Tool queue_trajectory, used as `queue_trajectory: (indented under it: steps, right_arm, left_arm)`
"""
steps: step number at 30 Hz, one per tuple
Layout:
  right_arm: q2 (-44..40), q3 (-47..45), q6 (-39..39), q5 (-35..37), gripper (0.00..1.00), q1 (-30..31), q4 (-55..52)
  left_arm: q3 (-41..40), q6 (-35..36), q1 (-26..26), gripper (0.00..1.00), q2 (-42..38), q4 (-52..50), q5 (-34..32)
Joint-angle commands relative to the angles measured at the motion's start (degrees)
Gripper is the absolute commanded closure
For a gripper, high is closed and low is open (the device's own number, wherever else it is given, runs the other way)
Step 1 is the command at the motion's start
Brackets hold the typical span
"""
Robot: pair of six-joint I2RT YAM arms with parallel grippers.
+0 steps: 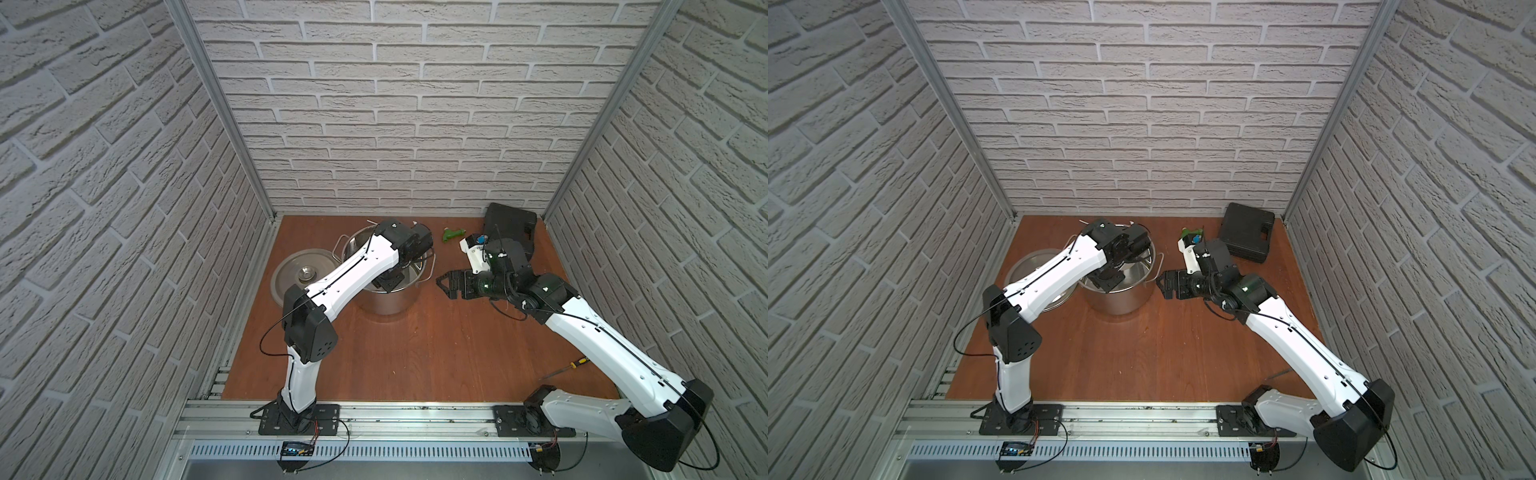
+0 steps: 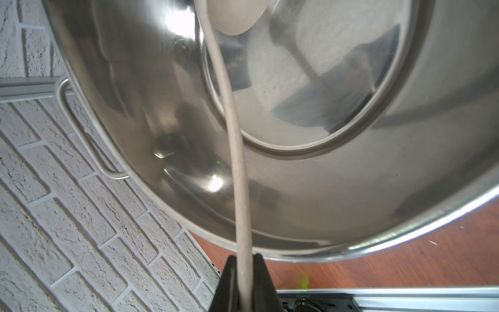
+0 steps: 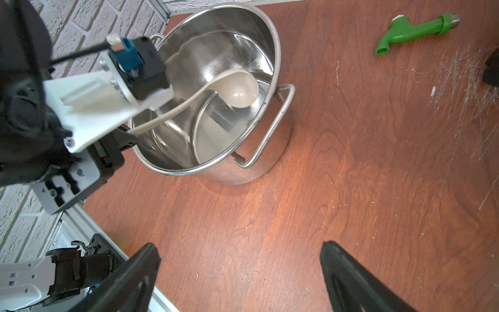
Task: Stir the soup with a spoon
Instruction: Stir the soup in the pan with a stick.
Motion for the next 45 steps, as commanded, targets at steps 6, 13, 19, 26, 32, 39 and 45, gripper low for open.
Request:
queue_trajectory:
  steps: [6, 13, 19, 26, 32, 39, 45]
  right_arm:
    - [-1.83, -0.54, 0.48, 0.09, 0.04, 0.64, 1.40]
    - [-1.29, -0.20, 0.72, 0.00, 0.04, 0.75, 2.58]
    - [-1.41, -0.51, 1.46, -0.26, 0.04, 0.87, 3.16]
    - [-2.46, -0.64, 1.40, 0.74, 0.04, 0.96, 2.37]
    - [-2.81, -0.65, 1.43, 1.21, 0.04, 0.96, 1.93]
    - [-2.98, -0.43, 1.17, 1.52, 0.04, 0.95, 1.49]
    - [-2.47, -0.53, 1.49, 0.86, 0.04, 0.94, 2.22]
  left_arm:
    - [-7.03, -3.77, -2.00, 1.00, -6.42, -5.19, 0.69]
    - [-15.13, -4.02, 1.75, 1.00, -13.11, -6.11, -0.81]
    - [-15.35, -1.49, 8.45, 1.00, -13.21, -4.63, -2.46]
    - [-8.51, 1.80, 10.11, 1.00, -7.97, -1.78, -1.02]
    - [-2.87, 1.34, 5.94, 1.00, -3.37, -0.50, 1.27]
    - [-1.77, -0.25, -0.14, 1.00, -1.18, -0.57, 3.38]
    - [-9.25, -2.53, -1.41, 1.00, -6.36, -1.45, 2.90]
